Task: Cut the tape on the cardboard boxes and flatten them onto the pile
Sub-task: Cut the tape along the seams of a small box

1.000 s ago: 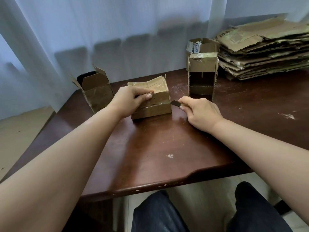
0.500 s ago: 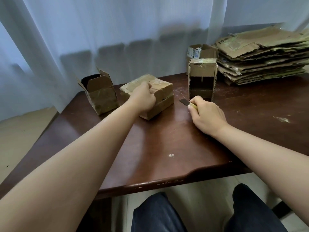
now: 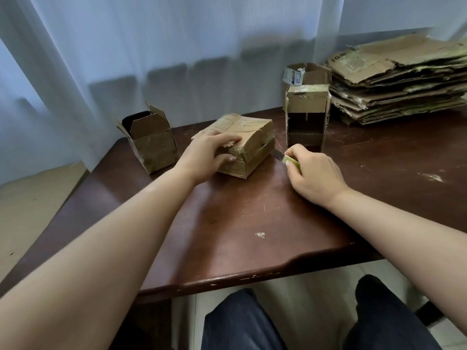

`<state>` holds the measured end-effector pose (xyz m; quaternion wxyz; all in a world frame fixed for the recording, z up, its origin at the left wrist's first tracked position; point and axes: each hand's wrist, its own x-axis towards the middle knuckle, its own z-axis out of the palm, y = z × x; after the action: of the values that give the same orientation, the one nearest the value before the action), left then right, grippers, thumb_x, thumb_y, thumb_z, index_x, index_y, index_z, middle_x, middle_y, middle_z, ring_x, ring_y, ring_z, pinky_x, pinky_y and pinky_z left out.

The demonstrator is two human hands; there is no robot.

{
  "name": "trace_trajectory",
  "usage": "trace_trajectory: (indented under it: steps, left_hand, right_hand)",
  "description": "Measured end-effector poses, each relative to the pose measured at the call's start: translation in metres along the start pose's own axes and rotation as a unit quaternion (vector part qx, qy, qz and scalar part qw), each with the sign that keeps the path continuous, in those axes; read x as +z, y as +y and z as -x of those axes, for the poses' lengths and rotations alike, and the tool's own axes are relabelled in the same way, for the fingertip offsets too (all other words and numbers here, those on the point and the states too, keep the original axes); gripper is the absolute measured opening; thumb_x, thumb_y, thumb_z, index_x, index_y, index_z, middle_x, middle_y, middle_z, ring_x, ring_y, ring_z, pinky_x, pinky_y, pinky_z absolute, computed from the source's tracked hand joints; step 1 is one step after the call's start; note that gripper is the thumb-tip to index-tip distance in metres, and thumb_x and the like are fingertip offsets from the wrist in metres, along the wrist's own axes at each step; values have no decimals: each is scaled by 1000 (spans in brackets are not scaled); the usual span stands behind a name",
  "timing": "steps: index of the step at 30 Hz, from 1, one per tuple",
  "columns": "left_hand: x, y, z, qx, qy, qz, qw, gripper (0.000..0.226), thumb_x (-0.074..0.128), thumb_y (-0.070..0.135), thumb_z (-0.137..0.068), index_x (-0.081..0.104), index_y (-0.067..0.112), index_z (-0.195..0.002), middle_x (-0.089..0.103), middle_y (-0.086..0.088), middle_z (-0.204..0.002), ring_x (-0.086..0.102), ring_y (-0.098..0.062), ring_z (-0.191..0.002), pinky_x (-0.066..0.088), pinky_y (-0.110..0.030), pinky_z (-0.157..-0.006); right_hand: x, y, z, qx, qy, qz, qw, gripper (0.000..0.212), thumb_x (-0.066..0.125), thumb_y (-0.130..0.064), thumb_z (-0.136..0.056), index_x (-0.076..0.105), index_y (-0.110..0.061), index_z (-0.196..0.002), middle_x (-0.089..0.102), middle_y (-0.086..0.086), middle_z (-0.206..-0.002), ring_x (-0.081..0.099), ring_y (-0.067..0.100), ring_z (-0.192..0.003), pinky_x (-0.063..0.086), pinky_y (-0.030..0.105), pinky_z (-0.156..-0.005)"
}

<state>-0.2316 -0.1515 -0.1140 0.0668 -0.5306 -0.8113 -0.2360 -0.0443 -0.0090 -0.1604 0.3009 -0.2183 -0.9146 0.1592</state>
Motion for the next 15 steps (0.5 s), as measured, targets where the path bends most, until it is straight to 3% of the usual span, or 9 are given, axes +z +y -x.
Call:
trace_trajectory:
  steps: [2, 5, 15]
  left_hand:
    - [8, 3, 3, -11, 56, -47, 997, 41, 71, 35, -84, 63, 35, -124, 61, 3, -116, 48, -23, -109, 35, -40, -100]
    - [11, 8, 4, -35, 99, -141, 984, 39, 61, 53, -85, 62, 42, -123, 61, 5, -111, 49, -25, -105, 28, -36, -91]
    - [13, 13, 1, -63, 76, -142, 985, 41, 59, 55, -86, 59, 43, -126, 56, 2, -115, 45, -26, -110, 31, -37, -93]
  right_hand:
    - [2, -3, 4, -32, 9, 13, 999, 17, 48, -25, -96, 55, -19, -110, 67, 10, -87, 60, 40, -83, 35, 34, -63]
    - [3, -9, 5, -47, 17, 19, 999, 19, 48, -27, -96, 56, -20, -112, 68, 9, -87, 61, 40, -85, 36, 36, -65]
    - [13, -22, 0, -57, 7, 22, 998, 22, 46, -25, -97, 52, -16, -117, 68, 13, -90, 61, 41, -85, 42, 39, -67]
